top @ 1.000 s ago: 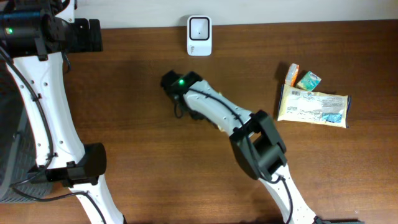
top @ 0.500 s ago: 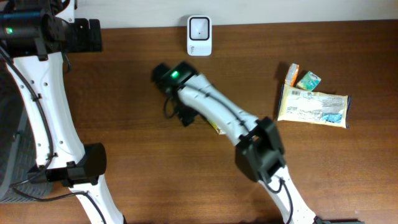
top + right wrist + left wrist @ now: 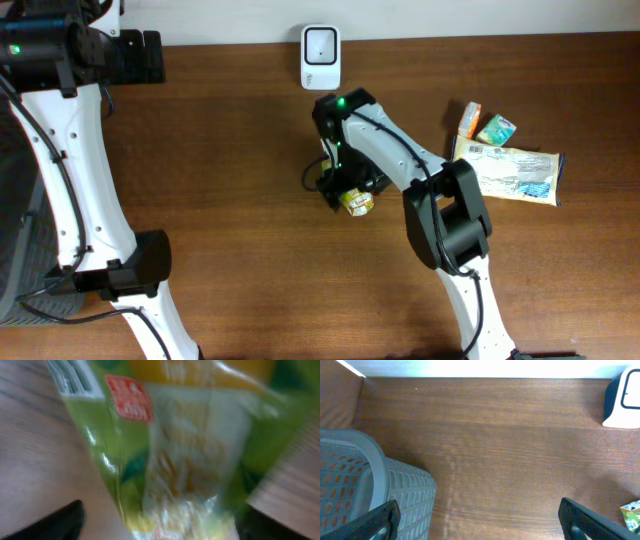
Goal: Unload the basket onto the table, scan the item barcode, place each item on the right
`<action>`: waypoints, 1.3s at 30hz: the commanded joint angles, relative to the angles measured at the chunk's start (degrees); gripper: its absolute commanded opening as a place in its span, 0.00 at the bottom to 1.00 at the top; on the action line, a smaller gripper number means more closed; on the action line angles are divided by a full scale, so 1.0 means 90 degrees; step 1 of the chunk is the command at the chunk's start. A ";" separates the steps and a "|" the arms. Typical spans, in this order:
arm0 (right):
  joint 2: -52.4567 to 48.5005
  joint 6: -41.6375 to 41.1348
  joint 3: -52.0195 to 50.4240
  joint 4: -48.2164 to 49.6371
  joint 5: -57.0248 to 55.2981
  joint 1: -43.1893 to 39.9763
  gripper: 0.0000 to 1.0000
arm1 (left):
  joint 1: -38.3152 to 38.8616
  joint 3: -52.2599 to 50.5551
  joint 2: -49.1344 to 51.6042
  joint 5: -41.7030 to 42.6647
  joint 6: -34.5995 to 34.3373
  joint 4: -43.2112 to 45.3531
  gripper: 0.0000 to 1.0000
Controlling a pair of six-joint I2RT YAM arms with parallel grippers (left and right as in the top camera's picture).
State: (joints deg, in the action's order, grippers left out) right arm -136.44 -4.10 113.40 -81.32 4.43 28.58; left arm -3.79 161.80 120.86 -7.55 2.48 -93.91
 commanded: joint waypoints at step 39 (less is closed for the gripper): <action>0.0109 0.1486 0.2171 -0.0090 0.6356 -0.1562 0.13 | -0.0044 0.0051 -0.0073 -0.0024 -0.0034 -0.0010 0.99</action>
State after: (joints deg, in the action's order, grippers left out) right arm -136.11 6.90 128.53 -80.53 52.95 16.91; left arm -3.79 161.80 120.86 -7.55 2.48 -93.91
